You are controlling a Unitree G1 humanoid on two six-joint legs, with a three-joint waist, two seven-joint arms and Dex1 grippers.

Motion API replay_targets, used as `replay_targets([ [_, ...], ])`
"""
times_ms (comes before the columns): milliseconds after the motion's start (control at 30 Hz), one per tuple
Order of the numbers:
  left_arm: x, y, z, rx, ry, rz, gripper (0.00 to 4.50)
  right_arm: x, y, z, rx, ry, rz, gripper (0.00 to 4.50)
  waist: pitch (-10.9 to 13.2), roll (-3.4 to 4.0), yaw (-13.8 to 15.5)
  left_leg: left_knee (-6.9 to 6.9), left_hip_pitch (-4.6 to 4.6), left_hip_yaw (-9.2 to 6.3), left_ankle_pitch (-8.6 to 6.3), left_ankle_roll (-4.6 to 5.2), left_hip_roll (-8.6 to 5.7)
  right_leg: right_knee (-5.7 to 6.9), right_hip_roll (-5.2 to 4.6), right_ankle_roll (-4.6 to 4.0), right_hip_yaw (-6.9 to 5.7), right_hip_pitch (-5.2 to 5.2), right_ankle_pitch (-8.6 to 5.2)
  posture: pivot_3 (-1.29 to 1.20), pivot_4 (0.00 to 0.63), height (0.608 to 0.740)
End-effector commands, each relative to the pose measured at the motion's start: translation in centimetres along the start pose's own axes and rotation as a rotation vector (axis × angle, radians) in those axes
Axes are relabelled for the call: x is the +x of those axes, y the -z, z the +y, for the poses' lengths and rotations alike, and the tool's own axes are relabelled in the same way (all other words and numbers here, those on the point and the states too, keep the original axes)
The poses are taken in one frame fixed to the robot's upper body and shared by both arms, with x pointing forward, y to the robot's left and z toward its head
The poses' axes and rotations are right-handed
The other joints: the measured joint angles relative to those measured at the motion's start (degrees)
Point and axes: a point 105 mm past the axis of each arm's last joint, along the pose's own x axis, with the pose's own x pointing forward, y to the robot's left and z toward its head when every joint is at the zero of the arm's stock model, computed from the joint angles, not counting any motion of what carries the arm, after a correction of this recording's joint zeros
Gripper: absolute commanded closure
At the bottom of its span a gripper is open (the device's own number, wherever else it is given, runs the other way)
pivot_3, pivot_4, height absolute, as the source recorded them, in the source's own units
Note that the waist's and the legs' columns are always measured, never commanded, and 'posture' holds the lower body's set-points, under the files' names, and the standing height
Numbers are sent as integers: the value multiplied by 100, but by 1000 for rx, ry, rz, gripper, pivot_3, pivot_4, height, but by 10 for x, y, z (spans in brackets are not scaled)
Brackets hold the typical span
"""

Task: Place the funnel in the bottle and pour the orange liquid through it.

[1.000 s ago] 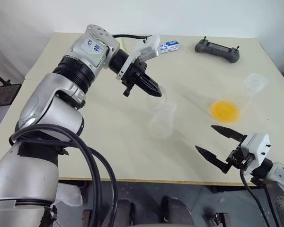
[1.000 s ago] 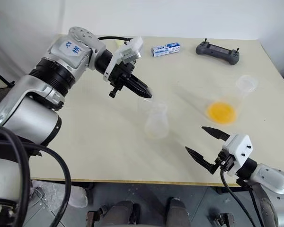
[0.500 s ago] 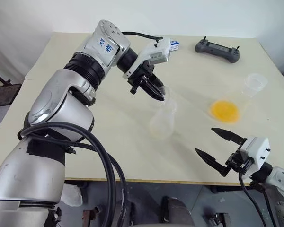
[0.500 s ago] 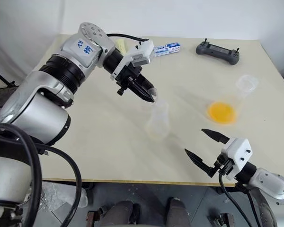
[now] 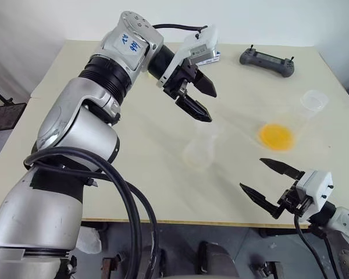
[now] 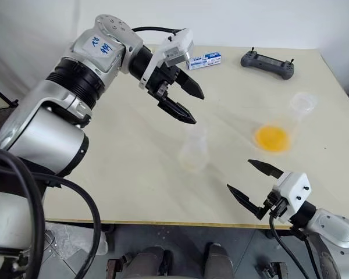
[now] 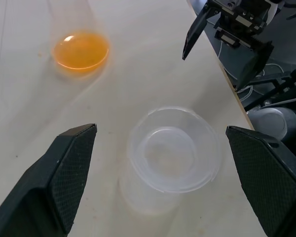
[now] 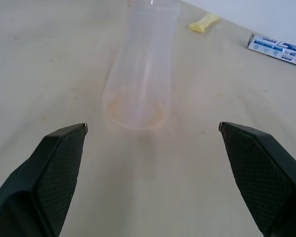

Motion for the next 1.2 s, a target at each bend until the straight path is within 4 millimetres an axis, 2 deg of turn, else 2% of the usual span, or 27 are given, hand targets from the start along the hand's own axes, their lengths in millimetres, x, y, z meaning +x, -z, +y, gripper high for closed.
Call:
replay_targets([
  [33, -28, -7, -11, 34, 45, -132, 31, -9, -14, -8, -62, 63, -28, 0, 0, 0, -5, 0, 0, 1, 0, 0, 0, 1, 0, 0, 0, -1, 0, 0, 150, 740],
  [100, -42, 10, -10, 10, -1, -193, 31, -16, -12, -11, -60, 128, -18, 0, -5, 8, -15, -3, 4, 0, 0, 0, 2, 5, 0, 0, 0, -3, 0, 0, 150, 740],
  [200, -58, 19, -11, 10, -51, -376, 31, -24, -13, -14, -49, 223, -14, 0, -5, 9, -16, -7, 10, -1, 0, -1, 4, 14, 1, 0, -1, -3, 0, 0, 150, 740],
  [300, -66, 34, -13, 6, -107, -511, 31, -31, -9, -22, -50, 330, 3, 0, -3, 4, 5, 8, 0, -2, 0, 0, 0, 13, -1, 4, 1, -3, 2, 0, 150, 740],
  [433, -68, 69, -23, 8, -218, -672, 31, -39, -7, -34, -20, 514, 20, 0, -6, 10, -12, 11, 3, -10, 0, -1, -2, 21, -5, 5, 3, -3, 3, 0, 150, 740],
  [500, -66, 83, -32, 26, -261, -725, 31, -43, -6, -38, -14, 587, 36, 0, -7, 12, -22, 8, 8, -11, -1, -2, -1, 27, -5, 4, 5, -3, 3, 0, 150, 740],
  [667, -39, 126, -63, -9, -293, -637, 31, -63, -7, -51, -32, 803, 73, 0, -9, 14, -9, 9, 8, -11, -1, -3, -4, 28, -4, 4, 9, -5, 3, 0, 150, 740],
  [800, -18, 151, -88, -52, -269, -553, 31, -73, -9, -59, -48, 904, 88, 0, -13, 19, -10, 9, 14, -12, -1, -3, -7, 34, -5, 4, 15, -3, 3, 0, 150, 740],
  [967, -14, 145, -94, -66, -295, -590, 31, -66, -7, -79, -38, 888, 97, 0, -13, 21, -15, 10, 19, -1, -1, -2, -6, 32, -4, 4, 23, -1, 2, 0, 150, 740],
  [1067, -13, 141, -98, -56, -305, -601, 31, -51, -6, -108, 29, 853, 52, 0, -18, 27, -25, 8, 23, -1, 0, -1, -6, 30, -4, 4, 23, 2, 2, 0, 150, 740],
  [1200, -12, 138, -105, -60, -317, -606, 31, -36, -7, -128, 64, 805, 15, 0, -20, 34, -56, -7, 32, 5, 0, -1, -3, 28, -4, 2, 22, 2, 1, 0, 150, 740],
])
